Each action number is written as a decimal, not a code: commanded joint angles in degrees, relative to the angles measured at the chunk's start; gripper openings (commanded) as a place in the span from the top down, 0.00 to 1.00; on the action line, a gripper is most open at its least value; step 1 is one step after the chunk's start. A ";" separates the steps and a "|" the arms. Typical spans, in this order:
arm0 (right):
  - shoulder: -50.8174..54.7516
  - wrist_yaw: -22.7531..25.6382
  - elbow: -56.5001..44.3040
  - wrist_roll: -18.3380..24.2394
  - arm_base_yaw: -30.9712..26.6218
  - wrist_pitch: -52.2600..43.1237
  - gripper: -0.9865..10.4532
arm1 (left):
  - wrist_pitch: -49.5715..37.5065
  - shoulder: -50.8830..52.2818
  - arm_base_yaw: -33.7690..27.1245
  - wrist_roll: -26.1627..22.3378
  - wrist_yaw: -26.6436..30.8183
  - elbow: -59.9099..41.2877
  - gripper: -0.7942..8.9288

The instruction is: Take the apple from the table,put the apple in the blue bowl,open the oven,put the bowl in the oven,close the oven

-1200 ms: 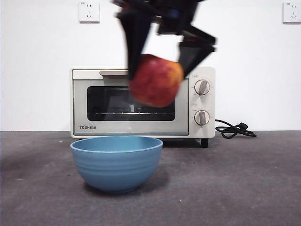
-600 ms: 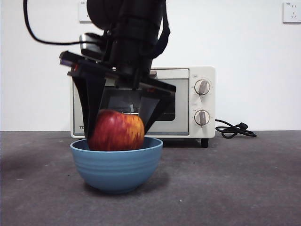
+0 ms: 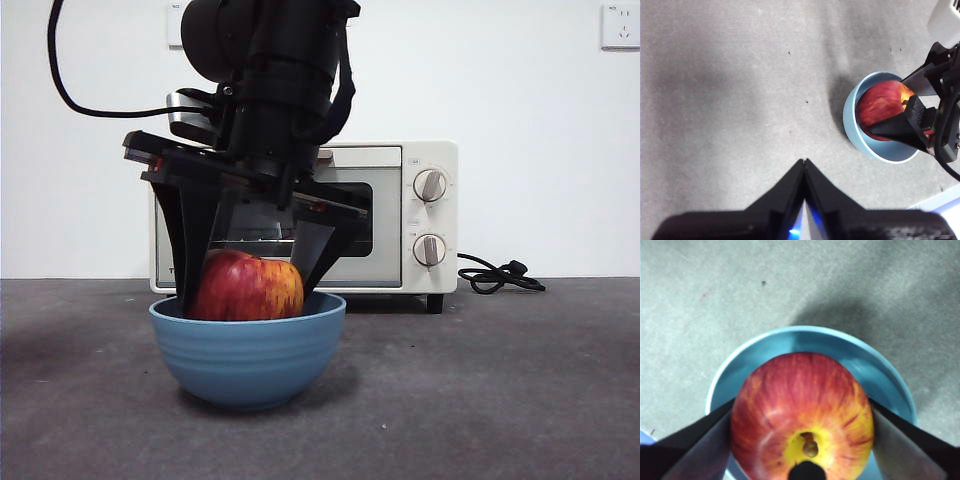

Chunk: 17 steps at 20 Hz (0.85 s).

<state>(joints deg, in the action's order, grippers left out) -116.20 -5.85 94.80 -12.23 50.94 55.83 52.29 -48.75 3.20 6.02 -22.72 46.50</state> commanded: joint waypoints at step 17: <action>12.46 15.82 5.62 2.60 -2.84 13.40 0.92 | -10.43 -8.04 0.17 1.53 -6.19 3.54 0.92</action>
<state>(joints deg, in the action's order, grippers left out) -103.07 9.50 100.79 -10.24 48.25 69.34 42.39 -56.77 3.25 7.14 -28.51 49.87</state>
